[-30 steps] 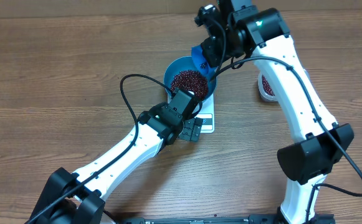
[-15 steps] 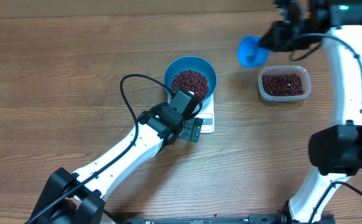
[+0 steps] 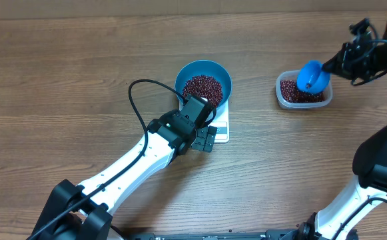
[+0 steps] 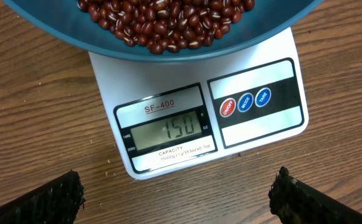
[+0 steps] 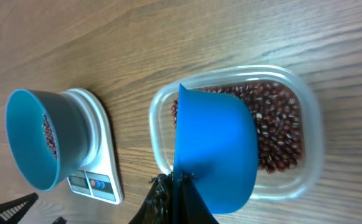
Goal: Scoop item into bowl and weigh 150g on scale
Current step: 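Carry the blue scoop back to the clear bean tub, right gripper, then lower the scoop into the tub and open the right gripper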
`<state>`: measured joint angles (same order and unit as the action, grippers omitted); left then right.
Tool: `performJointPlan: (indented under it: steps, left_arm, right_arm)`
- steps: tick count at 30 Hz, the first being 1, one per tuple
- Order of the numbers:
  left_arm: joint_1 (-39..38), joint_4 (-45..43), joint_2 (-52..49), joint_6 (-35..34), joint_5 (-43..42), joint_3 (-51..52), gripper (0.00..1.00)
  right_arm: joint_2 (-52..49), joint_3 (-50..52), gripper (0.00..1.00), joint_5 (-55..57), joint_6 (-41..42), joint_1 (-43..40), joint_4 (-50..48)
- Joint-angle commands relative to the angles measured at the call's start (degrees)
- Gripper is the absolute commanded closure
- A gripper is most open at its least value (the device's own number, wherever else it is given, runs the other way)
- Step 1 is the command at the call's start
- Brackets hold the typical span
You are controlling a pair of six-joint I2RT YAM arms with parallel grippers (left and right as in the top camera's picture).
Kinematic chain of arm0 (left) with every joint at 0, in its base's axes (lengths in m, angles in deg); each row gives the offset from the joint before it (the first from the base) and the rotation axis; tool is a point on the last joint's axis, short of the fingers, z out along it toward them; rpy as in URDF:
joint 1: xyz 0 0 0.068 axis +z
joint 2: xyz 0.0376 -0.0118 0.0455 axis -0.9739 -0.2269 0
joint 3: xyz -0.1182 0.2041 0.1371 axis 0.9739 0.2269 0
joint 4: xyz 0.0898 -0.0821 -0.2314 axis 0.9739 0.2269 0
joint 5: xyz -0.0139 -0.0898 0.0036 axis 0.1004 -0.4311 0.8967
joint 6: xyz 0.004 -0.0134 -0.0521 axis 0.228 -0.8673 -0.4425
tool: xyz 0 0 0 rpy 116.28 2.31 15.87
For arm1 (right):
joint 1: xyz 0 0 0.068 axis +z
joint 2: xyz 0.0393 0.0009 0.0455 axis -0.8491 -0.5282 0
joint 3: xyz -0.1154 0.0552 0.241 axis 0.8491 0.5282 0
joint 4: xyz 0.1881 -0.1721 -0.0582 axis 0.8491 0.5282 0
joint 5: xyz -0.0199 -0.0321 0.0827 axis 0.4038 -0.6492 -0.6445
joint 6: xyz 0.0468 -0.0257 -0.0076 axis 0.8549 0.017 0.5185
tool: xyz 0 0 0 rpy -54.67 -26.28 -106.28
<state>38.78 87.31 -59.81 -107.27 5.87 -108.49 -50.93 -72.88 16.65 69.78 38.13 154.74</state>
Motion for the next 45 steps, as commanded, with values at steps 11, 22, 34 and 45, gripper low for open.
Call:
performJointPlan:
  steps: [11, 22, 34, 45]
  left_arm:
    - [0.3, -0.1, -0.3, 1.3, 0.6, 0.0, 0.01]
    - [0.3, -0.1, -0.3, 1.3, 0.6, 0.0, 0.01]
    - [0.3, -0.1, -0.3, 1.3, 0.6, 0.0, 0.0]
    - [0.3, 0.0, -0.3, 1.3, 0.6, 0.0, 0.0]
  right_arm:
    - [1.3, 15.7, 0.96, -8.1, 1.8, 0.2, -11.9]
    - [1.3, 16.1, 0.46, 1.6, 1.8, 0.2, -18.7]
    - [1.3, 16.1, 0.22, 14.4, 4.8, 0.2, -25.1]
    - [1.3, 16.1, 0.11, 17.2, 4.8, 0.2, -29.3]
